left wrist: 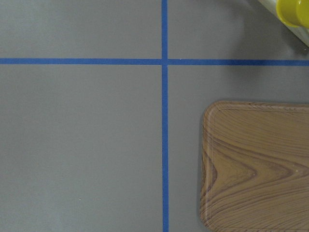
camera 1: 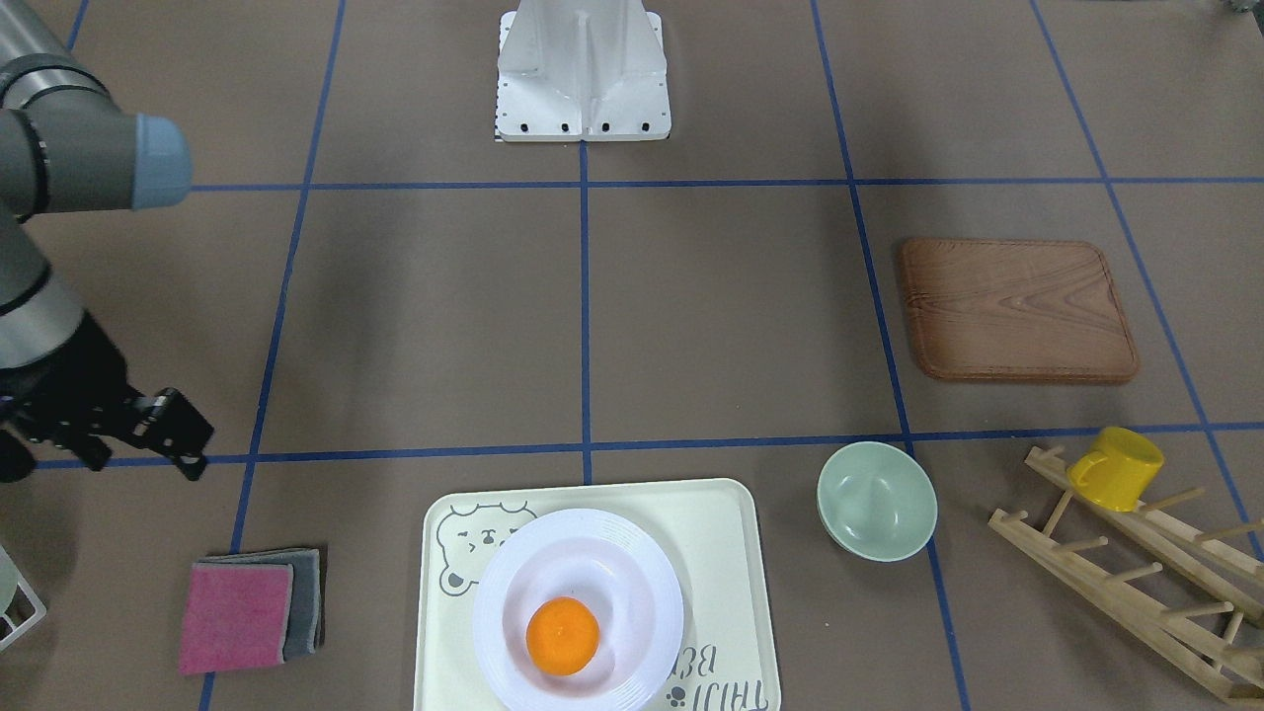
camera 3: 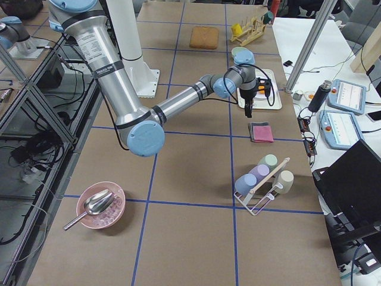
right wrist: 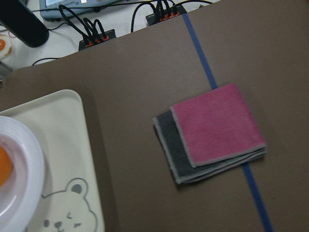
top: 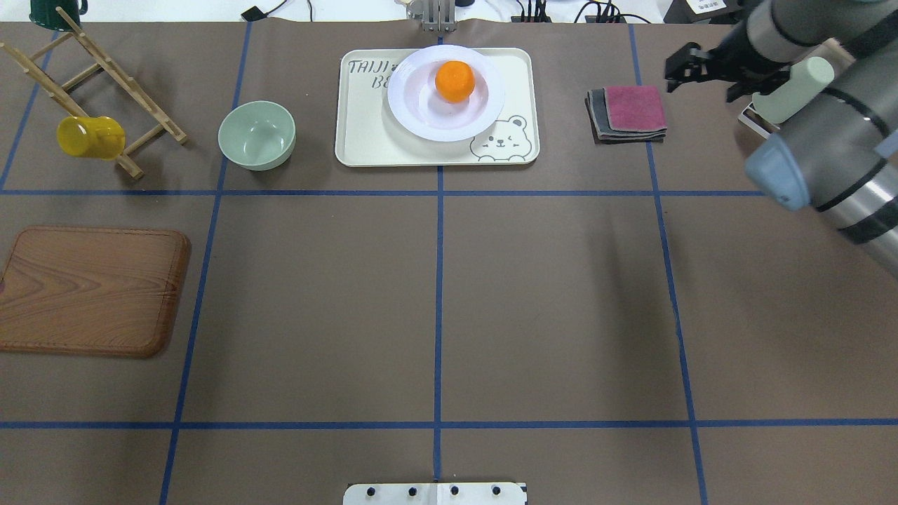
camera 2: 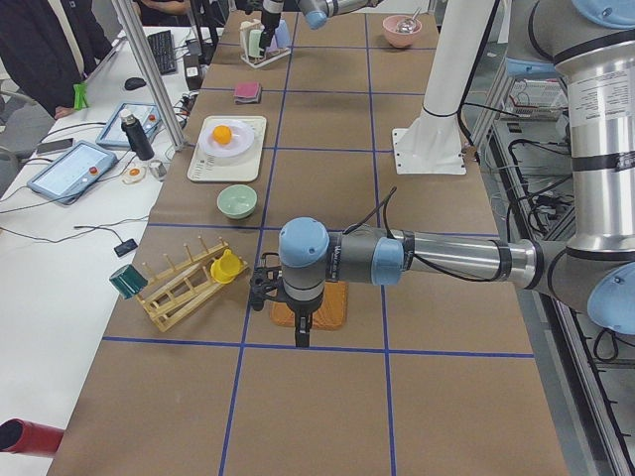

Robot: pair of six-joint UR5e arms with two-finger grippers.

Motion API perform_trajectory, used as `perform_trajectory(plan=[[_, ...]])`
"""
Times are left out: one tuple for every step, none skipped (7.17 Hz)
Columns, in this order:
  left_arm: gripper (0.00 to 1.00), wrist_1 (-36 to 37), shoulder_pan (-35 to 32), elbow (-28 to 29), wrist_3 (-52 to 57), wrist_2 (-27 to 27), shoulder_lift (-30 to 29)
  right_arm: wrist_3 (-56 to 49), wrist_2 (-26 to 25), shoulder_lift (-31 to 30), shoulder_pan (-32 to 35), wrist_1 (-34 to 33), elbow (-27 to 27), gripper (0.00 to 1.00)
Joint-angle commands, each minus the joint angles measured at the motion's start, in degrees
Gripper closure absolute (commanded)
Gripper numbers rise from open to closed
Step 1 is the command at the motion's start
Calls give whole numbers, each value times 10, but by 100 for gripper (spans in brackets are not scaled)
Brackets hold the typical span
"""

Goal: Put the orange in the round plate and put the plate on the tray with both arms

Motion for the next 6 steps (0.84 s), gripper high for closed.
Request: perform_trajectory(plan=[[1, 0, 0, -6, 1, 8, 5, -254, 55, -114, 105, 0, 4, 0], [1, -2, 1, -4, 1, 7, 5, -362, 61, -162, 144, -11, 2, 0], [1, 0, 1, -1, 0, 8, 5, -453, 98, -194, 196, -41, 3, 0], [1, 0, 1, 0, 0, 8, 5, -519, 123, -226, 248, -59, 8, 0], [1, 0, 2, 2, 0, 8, 5, -548, 141, -257, 271, -71, 12, 0], [1, 1, 2, 3, 0, 8, 6, -553, 141, -278, 275, -78, 24, 0]])
